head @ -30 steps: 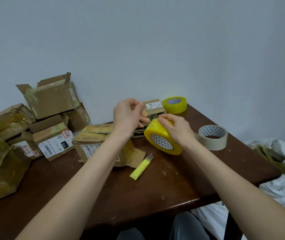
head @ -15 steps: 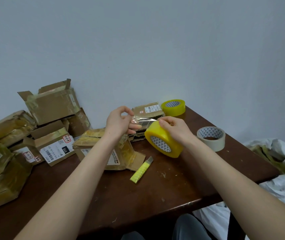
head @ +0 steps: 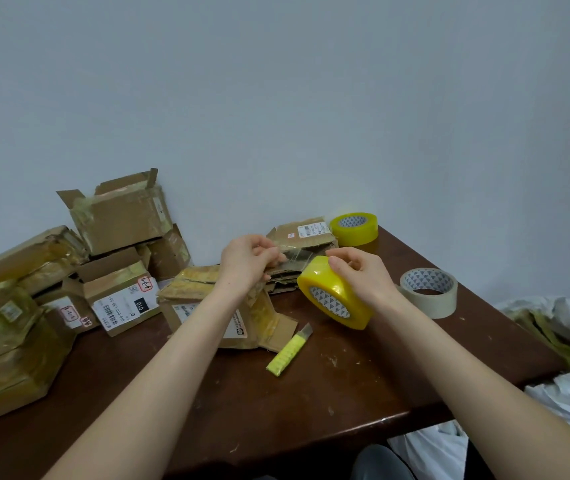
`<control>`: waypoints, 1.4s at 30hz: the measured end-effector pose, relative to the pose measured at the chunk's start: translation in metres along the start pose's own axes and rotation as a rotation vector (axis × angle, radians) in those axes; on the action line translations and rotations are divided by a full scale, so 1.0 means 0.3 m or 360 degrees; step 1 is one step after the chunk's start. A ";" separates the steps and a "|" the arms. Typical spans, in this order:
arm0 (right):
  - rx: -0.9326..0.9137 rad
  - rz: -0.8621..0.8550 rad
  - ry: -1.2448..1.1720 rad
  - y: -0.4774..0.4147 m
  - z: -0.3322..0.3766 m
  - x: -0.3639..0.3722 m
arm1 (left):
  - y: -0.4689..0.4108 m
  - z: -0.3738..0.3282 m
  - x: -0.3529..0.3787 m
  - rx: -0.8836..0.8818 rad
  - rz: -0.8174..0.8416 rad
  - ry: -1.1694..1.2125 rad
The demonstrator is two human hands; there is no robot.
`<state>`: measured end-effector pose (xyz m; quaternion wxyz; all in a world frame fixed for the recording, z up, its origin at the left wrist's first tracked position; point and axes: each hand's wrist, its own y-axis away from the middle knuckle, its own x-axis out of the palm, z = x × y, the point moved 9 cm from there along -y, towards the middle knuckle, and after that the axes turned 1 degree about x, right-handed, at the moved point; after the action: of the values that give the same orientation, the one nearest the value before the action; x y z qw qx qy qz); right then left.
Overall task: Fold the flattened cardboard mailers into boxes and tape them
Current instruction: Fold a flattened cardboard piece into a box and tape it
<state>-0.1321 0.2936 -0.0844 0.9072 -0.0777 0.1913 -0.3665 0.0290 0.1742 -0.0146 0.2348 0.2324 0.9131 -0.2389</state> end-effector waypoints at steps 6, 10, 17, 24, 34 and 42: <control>0.0051 -0.0003 0.0034 -0.019 -0.010 -0.001 | -0.056 -0.110 0.010 0.0158 0.0068 -0.0135; 0.0101 0.0052 0.0096 -0.038 -0.024 -0.011 | -0.098 -0.158 0.036 0.0214 0.0146 -0.0255; 0.0090 0.0095 0.0310 -0.065 -0.012 -0.052 | -0.154 -0.265 0.098 0.0380 0.0290 -0.0175; -0.0119 -0.0023 -0.0360 -0.142 0.170 -0.096 | -0.159 -0.303 0.140 0.0384 0.0482 -0.0036; 0.0058 -0.0129 -0.0465 -0.185 0.130 -0.085 | -0.058 -0.394 0.040 0.1133 -0.0436 -0.0785; -0.0130 -0.0118 -0.0267 -0.156 0.181 -0.100 | -0.117 -0.256 0.142 0.0500 0.0023 -0.0307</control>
<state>-0.1594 0.2808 -0.0128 0.9020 -0.1521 0.1263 -0.3839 -0.0475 0.2020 0.0335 0.2838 0.2487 0.8361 -0.3982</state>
